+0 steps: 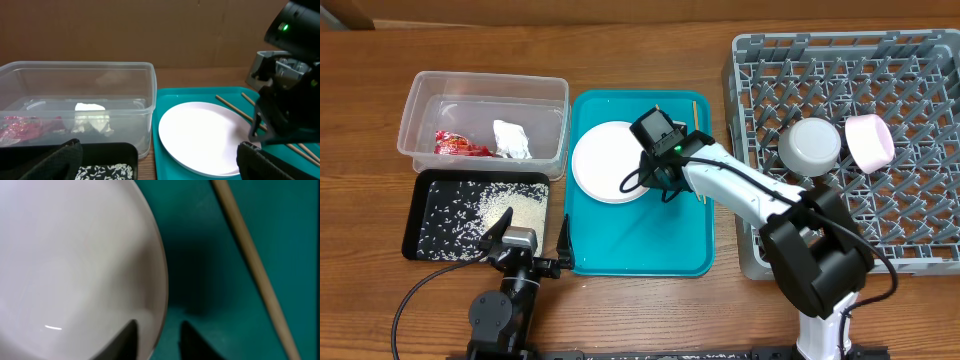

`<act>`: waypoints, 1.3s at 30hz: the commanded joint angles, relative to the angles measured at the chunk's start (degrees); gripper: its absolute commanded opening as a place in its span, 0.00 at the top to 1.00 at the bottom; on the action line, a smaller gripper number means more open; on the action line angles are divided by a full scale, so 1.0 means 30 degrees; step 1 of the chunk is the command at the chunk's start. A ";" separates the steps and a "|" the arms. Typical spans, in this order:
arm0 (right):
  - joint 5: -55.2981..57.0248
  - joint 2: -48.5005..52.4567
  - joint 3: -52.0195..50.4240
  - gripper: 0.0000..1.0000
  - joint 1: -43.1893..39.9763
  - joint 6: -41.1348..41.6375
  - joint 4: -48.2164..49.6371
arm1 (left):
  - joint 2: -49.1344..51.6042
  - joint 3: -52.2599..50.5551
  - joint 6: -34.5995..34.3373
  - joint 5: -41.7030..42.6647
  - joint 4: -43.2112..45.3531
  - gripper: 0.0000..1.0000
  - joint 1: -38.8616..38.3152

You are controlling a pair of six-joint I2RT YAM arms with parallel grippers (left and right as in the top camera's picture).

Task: Sort waste into correct bins and load items into the dishwasher
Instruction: 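Reach the right gripper to the white plate edge and grasp it, then lift the white plate and stand it upright in the rack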

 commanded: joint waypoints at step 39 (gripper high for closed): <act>1.9795 -0.9034 0.0022 0.96 -0.9347 -1.2407 0.3198 | -0.0168 -0.0087 -0.0138 -0.0007 -0.0007 0.00 0.0131</act>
